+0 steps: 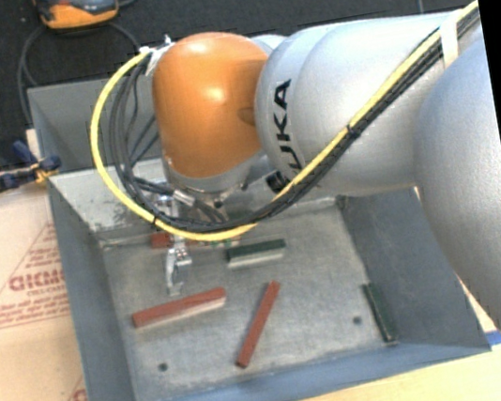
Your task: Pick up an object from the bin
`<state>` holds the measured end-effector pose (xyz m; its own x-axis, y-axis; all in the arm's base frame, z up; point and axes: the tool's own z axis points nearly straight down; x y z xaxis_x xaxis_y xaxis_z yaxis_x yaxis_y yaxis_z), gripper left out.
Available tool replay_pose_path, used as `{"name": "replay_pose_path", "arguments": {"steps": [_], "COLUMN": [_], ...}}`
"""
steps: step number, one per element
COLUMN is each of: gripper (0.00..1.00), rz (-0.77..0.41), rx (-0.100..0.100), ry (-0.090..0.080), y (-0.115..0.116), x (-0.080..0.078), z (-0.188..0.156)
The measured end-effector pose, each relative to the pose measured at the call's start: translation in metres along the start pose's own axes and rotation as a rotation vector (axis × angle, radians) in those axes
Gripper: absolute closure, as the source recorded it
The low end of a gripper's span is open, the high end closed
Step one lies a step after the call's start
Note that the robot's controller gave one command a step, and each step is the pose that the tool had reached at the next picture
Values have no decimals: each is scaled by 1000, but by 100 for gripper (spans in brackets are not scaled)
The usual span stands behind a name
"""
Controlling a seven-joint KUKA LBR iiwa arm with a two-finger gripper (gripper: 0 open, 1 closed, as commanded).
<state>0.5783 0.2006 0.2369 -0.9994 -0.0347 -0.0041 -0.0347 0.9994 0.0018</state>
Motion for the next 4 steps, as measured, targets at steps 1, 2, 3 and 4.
{"name": "replay_pose_path", "arguments": {"steps": [1, 2, 3, 4], "gripper": [0, 0, 100, 100], "rz": [-110, -199, -188, -187], "rx": [1, 2, -1, -1], "ry": [-2, -5, 3, 3], "y": [-5, -20, -8, -8], "x": [-33, -3, 39, 39], "z": [0, 55, 151, 151]}}
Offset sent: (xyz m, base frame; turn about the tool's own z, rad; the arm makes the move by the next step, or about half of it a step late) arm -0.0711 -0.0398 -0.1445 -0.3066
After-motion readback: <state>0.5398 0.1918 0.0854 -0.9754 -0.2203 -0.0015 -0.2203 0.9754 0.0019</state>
